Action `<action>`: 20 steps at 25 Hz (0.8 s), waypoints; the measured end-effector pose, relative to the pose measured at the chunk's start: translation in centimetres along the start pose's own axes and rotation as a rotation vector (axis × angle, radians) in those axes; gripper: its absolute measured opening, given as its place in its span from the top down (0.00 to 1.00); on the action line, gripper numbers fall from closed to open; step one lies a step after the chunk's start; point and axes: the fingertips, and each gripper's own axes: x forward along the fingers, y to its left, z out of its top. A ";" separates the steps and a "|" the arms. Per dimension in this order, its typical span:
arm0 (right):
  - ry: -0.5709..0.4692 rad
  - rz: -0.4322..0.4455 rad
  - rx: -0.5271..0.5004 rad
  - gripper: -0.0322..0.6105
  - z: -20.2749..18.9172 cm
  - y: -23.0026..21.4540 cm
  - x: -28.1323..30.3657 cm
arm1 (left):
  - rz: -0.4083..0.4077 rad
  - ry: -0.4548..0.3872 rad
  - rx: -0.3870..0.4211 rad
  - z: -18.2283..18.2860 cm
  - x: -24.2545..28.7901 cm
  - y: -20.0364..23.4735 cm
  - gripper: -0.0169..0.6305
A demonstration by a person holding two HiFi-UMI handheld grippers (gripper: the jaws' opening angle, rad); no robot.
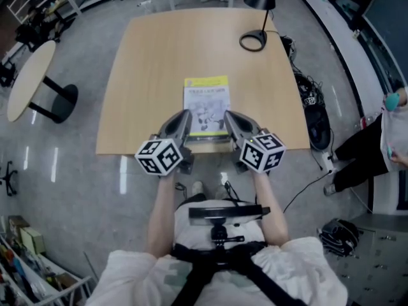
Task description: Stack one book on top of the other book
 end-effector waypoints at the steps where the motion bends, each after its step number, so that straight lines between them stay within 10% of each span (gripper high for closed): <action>1: 0.009 0.013 0.004 0.95 -0.3 0.2 -0.3 | 0.005 -0.010 -0.007 0.0 -0.4 -0.3 0.95; 20: 0.013 0.032 0.010 0.95 -5.4 8.1 -7.9 | -0.019 -0.022 0.006 -4.0 -11.9 -3.8 0.95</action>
